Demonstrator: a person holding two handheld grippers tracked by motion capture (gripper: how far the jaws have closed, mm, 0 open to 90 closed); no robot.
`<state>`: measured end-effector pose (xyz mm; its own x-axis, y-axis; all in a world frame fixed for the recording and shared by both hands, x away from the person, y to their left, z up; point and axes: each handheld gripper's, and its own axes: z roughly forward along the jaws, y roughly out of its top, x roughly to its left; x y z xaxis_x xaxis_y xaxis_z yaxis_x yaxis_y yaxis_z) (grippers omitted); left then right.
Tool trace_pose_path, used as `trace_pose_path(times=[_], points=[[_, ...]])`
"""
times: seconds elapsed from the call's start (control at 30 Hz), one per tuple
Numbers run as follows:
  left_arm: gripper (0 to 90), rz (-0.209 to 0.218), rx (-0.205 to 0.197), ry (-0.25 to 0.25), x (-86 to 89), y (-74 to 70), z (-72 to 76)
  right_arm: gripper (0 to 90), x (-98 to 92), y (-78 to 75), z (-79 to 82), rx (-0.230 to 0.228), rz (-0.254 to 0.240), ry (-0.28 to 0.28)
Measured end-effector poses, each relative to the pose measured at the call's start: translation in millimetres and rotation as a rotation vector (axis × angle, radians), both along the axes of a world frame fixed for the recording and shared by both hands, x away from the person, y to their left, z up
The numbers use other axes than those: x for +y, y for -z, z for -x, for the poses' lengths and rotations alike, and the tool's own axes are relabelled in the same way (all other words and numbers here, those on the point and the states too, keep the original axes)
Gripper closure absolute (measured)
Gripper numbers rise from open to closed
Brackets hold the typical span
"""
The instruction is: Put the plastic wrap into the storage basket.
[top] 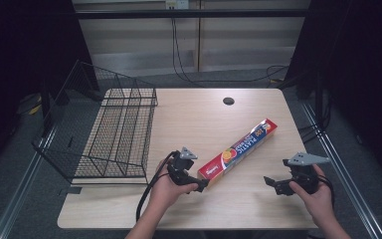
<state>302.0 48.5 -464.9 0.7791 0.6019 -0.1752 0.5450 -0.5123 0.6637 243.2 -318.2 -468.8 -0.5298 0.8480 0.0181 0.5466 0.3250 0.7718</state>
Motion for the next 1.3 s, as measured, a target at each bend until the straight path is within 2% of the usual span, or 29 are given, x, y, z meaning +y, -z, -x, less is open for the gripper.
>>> trace_pose_path(times=[0.07,0.23,0.43,0.5,0.57,0.63,0.7,0.77,0.87,0.97,1.03,1.13,1.17,1.2,1.3], points=[[5.8,-0.003,0.005,-0.001,0.7,-0.2,0.0,1.8,-0.4,0.0,-0.2,-0.002,0.000,-0.003],[5.7,0.020,0.009,-0.001,2.9,-2.1,-0.8,1.9,0.3,-0.4,0.0,0.002,-0.001,-0.001],[5.4,0.023,0.022,-0.005,1.8,-6.0,-3.0,1.9,-1.0,-0.8,0.4,0.002,-0.003,-0.002],[5.4,0.011,0.023,0.001,0.7,-8.9,-4.3,1.9,-1.4,-1.1,0.6,0.004,-0.005,0.005],[5.5,0.025,0.025,0.002,-1.2,-11.3,-6.0,1.9,-1.8,-1.1,0.9,0.005,-0.011,0.003],[5.6,0.031,0.031,0.013,-3.7,-14.5,-9.1,1.9,-1.8,-0.6,1.2,0.007,-0.010,0.004],[5.6,0.049,0.034,-0.002,-9.0,-16.0,-11.6,1.9,-1.8,-0.6,1.3,0.010,-0.012,0.005],[5.4,0.042,0.049,0.018,-13.5,-18.6,-16.7,1.9,-2.1,-0.6,1.7,0.007,-0.011,0.010],[4.8,0.027,0.048,0.022,-19.8,-21.5,-21.3,2.0,-2.7,-0.9,2.0,0.006,-0.014,0.007],[4.2,0.014,0.064,0.036,-27.0,-25.0,-26.3,2.0,-2.1,-0.6,1.9,0.010,-0.015,0.006],[3.6,0.033,0.078,0.037,-32.0,-27.0,-30.3,2.0,-1.5,0.0,1.7,0.005,-0.009,0.004],[2.2,0.031,0.078,0.040,-35.5,-29.1,-35.8,2.0,-1.6,0.0,1.7,0.005,-0.009,0.005],[2.1,0.026,0.091,0.054,-35.7,-29.5,-38.8,2.0,-1.8,-0.3,1.8,0.008,-0.013,0.001],[1.0,0.042,0.098,0.041,-37.5,-28.9,-39.4,2.0,-2.2,-0.6,2.0,0.009,-0.016,0.005],[1.3,0.023,0.102,0.031,-40.3,-30.0,-43.7,2.0,-3.1,-0.8,1.7,0.002,-0.014,0.011]])
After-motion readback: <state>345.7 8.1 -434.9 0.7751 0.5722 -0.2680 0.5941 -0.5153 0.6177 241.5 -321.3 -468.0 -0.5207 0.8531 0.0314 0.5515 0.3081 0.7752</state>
